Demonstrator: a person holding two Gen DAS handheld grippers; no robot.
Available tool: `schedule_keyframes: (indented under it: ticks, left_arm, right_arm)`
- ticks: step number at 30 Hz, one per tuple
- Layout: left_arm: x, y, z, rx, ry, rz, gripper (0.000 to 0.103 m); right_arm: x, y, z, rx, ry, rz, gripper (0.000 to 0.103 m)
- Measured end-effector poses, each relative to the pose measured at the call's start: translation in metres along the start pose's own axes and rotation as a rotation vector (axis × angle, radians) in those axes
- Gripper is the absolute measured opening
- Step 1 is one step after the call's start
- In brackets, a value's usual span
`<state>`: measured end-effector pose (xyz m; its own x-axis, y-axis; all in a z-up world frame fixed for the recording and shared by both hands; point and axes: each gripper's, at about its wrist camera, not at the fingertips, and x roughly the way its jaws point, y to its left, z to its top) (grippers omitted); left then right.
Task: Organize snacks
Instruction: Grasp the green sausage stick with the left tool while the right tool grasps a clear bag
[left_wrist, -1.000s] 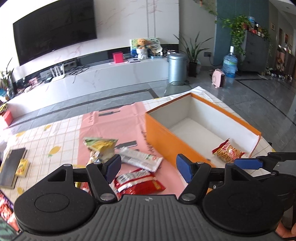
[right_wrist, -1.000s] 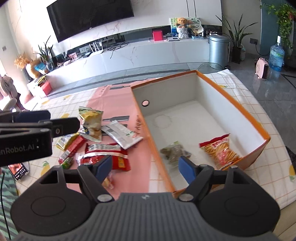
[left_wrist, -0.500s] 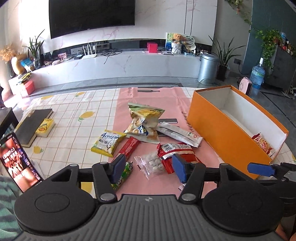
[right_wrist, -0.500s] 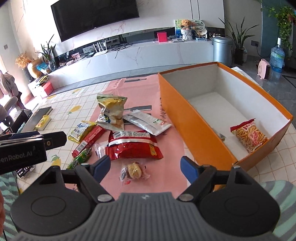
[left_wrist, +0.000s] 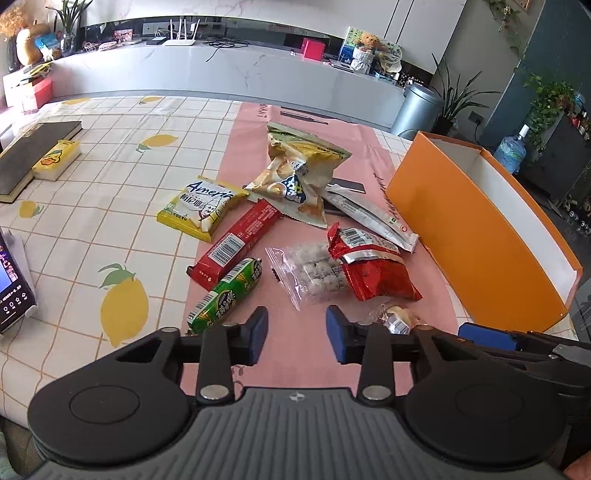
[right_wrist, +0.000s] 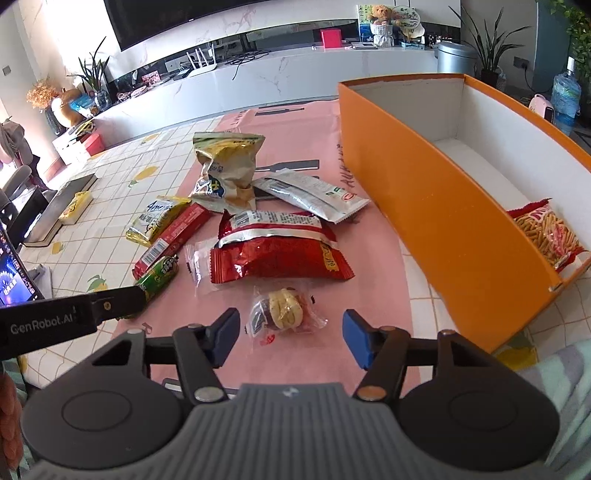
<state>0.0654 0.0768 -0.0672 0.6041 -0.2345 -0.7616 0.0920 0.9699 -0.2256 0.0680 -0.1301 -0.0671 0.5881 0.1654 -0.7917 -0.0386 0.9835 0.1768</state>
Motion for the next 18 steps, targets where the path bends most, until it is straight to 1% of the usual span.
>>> schedule_keyframes:
  ticks: [1,4,6,9,13,15,18]
  left_arm:
    - [0.001,0.002,0.001,-0.008,-0.004,0.004,0.064]
    - [0.005,0.01,0.003,-0.015,-0.016,0.022,0.066]
    - [0.008,0.016,0.004,-0.003,-0.022,0.052,0.068]
    - [0.016,0.021,0.007,0.018,-0.016,0.089,0.069]
    - [0.032,0.023,0.01,0.08,-0.009,0.14,0.069]
    - [0.041,0.023,0.009,0.115,0.01,0.16,0.069]
    - [0.052,0.024,0.007,0.126,0.038,0.173,0.068]
  right_arm:
    - [0.003,0.002,0.001,-0.008,0.002,0.001,0.06]
    - [0.013,0.007,0.004,-0.037,0.008,0.015,0.06]
    - [0.018,0.011,0.006,-0.059,0.005,0.018,0.06]
    - [0.028,0.016,0.008,-0.093,0.006,0.015,0.06]
    - [0.038,0.017,0.009,-0.104,0.017,0.014,0.059]
    - [0.042,0.014,0.009,-0.101,0.025,0.012,0.055]
    - [0.049,0.01,0.008,-0.094,0.034,0.012,0.051]
